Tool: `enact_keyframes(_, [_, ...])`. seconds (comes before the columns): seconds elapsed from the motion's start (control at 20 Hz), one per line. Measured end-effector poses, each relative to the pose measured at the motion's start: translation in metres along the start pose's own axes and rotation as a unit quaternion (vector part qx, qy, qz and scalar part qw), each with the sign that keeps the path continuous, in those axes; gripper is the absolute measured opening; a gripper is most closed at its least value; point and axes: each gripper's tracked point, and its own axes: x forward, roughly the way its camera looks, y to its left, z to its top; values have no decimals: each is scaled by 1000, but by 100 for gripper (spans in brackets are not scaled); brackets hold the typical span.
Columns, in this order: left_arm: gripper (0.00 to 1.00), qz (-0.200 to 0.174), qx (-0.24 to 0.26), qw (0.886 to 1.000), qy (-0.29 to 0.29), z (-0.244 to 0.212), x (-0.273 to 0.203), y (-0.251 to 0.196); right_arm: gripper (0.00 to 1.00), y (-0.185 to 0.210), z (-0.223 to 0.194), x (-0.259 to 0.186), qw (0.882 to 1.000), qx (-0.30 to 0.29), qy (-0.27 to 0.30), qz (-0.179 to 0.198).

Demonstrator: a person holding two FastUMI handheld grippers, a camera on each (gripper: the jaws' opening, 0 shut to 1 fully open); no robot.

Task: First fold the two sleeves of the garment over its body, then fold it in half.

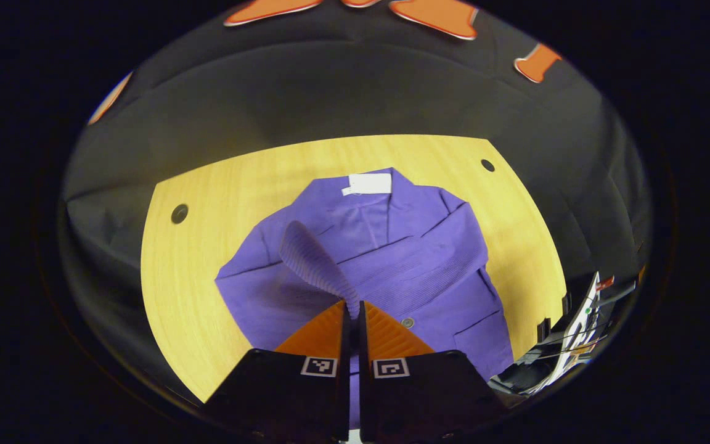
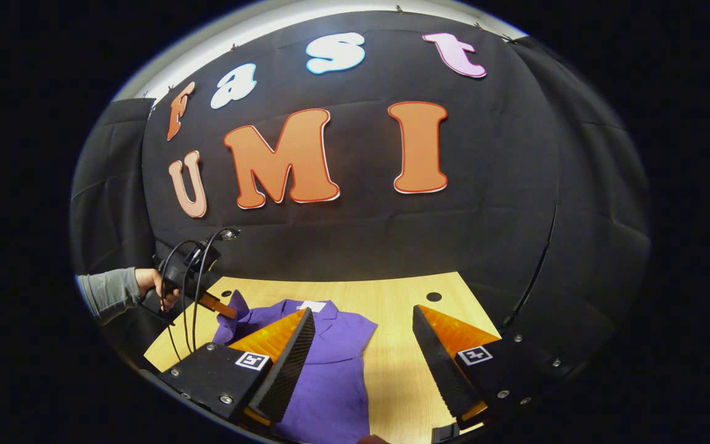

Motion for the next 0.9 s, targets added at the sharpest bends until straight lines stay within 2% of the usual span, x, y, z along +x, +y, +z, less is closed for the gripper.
enact_keyframes(0.25, [7, -6, 55, 998, 3, 27, 31, -61, 95, -19, -10, -8, 1000, 7, 11, -14])
enact_keyframes(0.55, [7, -6, 59, 998, -13, 62, 77, -125, 95, -22, -11, -9, 1000, 8, 14, -23])
enact_keyframes(0.6, [10, -9, 58, 998, -15, 66, 83, -135, 95, -21, -11, -9, 1000, 8, 16, -24])
enact_keyframes(0.8, [18, -73, 46, 995, -40, 82, 83, -188, 95, -22, -15, -8, 999, 13, 29, -27])
enact_keyframes(0.9, [29, -112, 56, 991, -52, 81, 69, -209, 95, -21, -17, -7, 999, 16, 32, -26])
